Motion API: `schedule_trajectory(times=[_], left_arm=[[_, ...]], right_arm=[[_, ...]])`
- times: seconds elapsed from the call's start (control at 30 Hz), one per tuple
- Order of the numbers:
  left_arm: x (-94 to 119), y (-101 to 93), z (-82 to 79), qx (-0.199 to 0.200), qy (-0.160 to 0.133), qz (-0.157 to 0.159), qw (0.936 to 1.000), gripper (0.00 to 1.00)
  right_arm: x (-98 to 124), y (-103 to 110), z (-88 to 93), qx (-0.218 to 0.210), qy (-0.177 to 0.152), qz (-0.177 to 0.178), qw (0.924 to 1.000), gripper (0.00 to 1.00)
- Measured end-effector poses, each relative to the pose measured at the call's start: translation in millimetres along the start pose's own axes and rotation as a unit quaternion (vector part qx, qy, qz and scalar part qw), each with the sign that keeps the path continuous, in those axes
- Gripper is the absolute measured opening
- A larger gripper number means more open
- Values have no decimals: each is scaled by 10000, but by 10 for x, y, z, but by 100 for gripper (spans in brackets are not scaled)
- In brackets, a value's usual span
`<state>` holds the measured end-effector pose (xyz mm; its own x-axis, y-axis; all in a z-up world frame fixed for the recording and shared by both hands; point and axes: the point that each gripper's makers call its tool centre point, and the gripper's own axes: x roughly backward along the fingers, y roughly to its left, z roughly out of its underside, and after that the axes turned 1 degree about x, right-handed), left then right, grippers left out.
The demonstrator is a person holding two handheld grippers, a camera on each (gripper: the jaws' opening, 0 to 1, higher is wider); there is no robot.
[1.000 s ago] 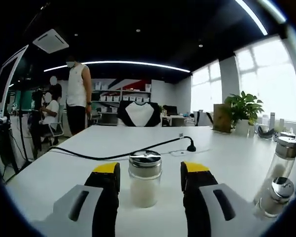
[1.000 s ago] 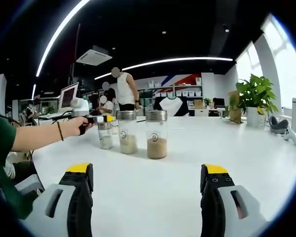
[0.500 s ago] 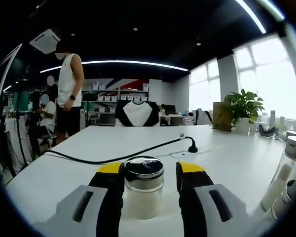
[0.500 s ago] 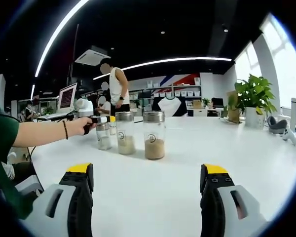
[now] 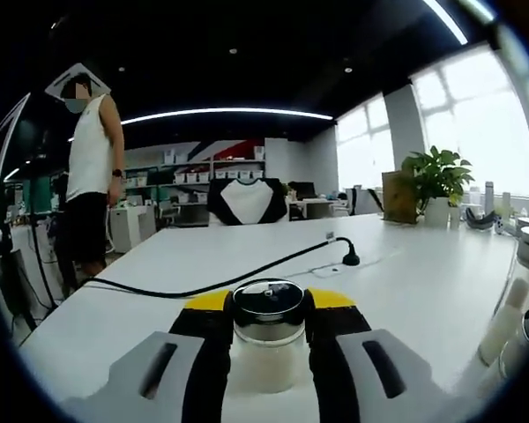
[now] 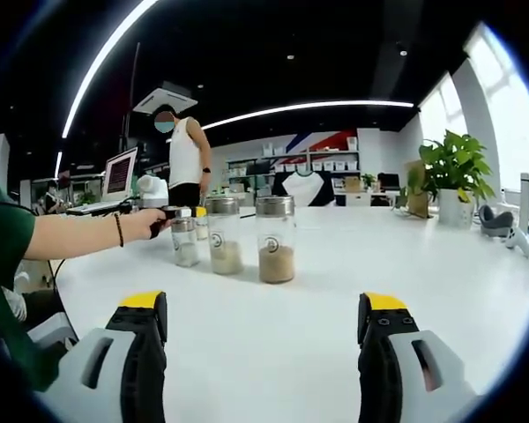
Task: Rotate the seasoning bottle until the label or dispensing opening points toward the visible target arrow and the bottle remains upright within the marked orientation range
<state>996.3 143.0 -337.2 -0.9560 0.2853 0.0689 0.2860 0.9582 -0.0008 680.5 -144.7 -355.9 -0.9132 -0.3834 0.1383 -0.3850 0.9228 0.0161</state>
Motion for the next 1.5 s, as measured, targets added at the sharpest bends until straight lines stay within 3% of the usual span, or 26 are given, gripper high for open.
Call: schedule_trajectory(times=[0.4,0.77,1.2,1.5], left_arm=[[52,93,-25,-21,64,-178,9998,33],[196,48,-24,-22,58,33,10000,33],[613,-161,2,-22,75,216,9997,33],[852,-180,30,1,66,315,9995,33]], right_arm=[[6,4,-2,-7,-4,-8,10000,91],[1,-1,28,-17,42,-12,10000,91],[17,8,13,-14,18,-19,10000,91],[27,17,6,-11,5,-13,10000,91]])
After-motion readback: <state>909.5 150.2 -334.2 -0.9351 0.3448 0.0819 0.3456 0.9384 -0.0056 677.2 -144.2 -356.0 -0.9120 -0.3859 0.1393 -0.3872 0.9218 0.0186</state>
